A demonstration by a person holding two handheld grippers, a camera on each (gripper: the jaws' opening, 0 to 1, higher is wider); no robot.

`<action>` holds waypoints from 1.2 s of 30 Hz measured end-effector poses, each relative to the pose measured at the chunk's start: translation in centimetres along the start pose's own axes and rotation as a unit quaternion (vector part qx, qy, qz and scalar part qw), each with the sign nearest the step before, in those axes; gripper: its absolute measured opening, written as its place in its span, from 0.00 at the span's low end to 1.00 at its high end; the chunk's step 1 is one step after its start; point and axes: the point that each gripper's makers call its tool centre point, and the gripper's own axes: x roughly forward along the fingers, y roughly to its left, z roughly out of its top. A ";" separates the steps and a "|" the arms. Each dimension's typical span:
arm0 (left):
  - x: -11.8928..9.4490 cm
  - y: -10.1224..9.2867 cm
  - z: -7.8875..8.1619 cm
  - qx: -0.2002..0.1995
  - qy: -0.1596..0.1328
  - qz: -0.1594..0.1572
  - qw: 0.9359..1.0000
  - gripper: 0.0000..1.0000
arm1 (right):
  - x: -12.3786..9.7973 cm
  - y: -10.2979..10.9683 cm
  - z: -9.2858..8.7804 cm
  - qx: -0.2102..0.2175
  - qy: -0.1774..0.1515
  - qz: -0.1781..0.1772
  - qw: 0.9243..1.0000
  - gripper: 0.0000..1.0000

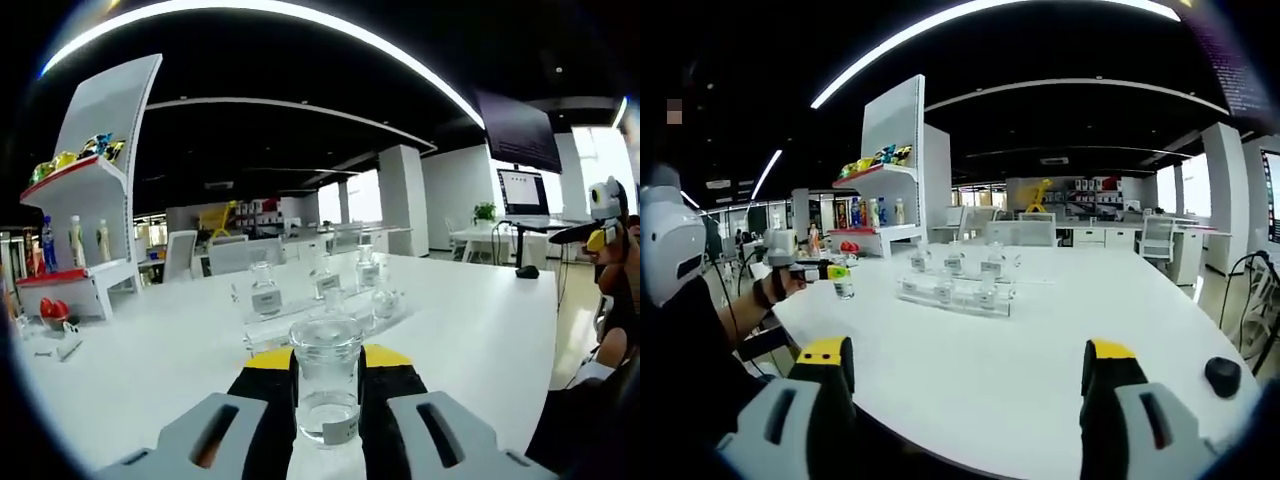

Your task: Identify the label on the chemical reagent bottle, grasp the chemical reagent bottle, and place it in the designated position on the reagent rack

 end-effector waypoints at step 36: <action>6.5 1.1 4.7 0.015 -0.016 -0.041 0.999 0.23 | -0.6 0.1 0.0 -0.009 0.006 -0.006 1.000 0.92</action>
